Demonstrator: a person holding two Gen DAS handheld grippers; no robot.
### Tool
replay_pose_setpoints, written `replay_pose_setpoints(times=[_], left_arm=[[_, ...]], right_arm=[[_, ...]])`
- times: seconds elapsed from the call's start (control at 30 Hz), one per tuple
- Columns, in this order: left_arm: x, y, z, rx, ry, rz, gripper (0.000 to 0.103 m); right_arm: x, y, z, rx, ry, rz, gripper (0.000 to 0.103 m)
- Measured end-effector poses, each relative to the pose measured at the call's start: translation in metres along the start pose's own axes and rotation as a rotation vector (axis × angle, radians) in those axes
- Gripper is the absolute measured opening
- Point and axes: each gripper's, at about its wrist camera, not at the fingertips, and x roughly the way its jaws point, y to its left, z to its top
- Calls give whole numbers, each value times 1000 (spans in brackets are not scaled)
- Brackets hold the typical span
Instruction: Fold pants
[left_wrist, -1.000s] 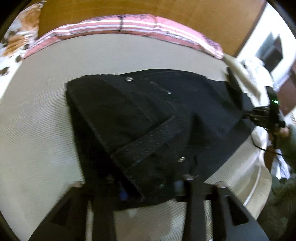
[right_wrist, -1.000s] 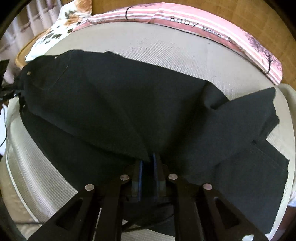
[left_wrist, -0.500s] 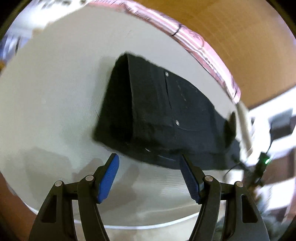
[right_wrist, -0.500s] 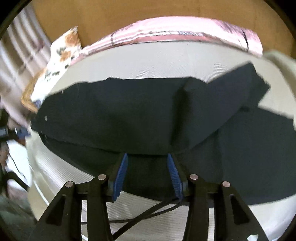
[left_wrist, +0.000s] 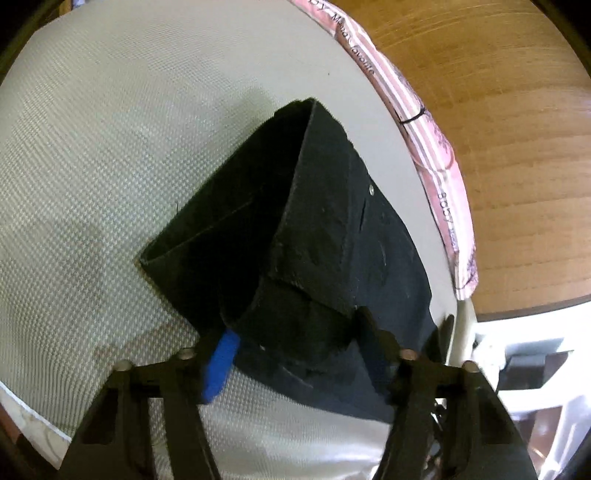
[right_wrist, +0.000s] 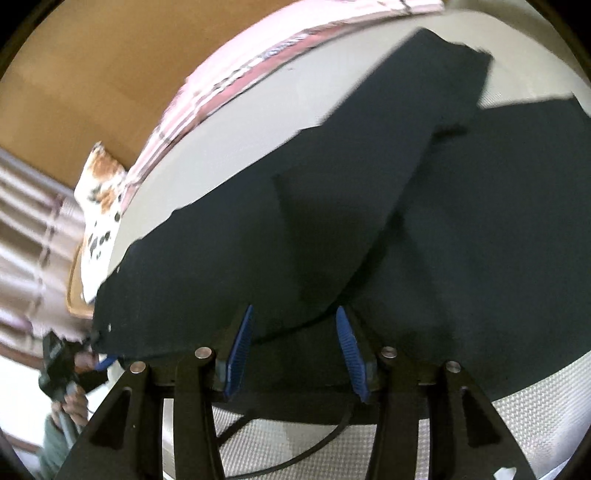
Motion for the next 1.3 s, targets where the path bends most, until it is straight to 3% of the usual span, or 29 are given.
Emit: replay_pose_setpoints(times=[0.1, 0.2, 0.33, 0.4, 0.47, 0.7, 0.87, 1.03, 1.2, 1.3], left_arm=[[6, -7, 4, 23, -18, 20, 32], [8, -9, 10, 40, -15, 36, 26], [8, -9, 16, 45, -12, 40, 24], [7, -10, 18, 55, -9, 48, 24], [4, -16, 21, 94, -15, 67, 23], [-13, -38, 43, 235, -59, 101, 21], [6, -47, 40, 452, -42, 268, 21], [28, -39, 29, 529, -36, 395, 24], [27, -45, 29, 534, -42, 418, 27], [19, -49, 25, 528, -29, 411, 29]], right_arm=[[2, -11, 6, 56, -12, 30, 44], [4, -18, 16, 98, -39, 39, 44], [10, -26, 29, 176, -61, 77, 42], [10, -27, 31, 179, -58, 85, 19], [3, -18, 30, 137, -77, 60, 10], [-31, -3, 10, 85, -91, 38, 8], [-15, -13, -15, 91, -5, -11, 8], [-5, -24, -17, 124, 25, -14, 14], [-22, -21, -12, 84, 3, -16, 50], [-37, -20, -8, 56, -15, -6, 50]])
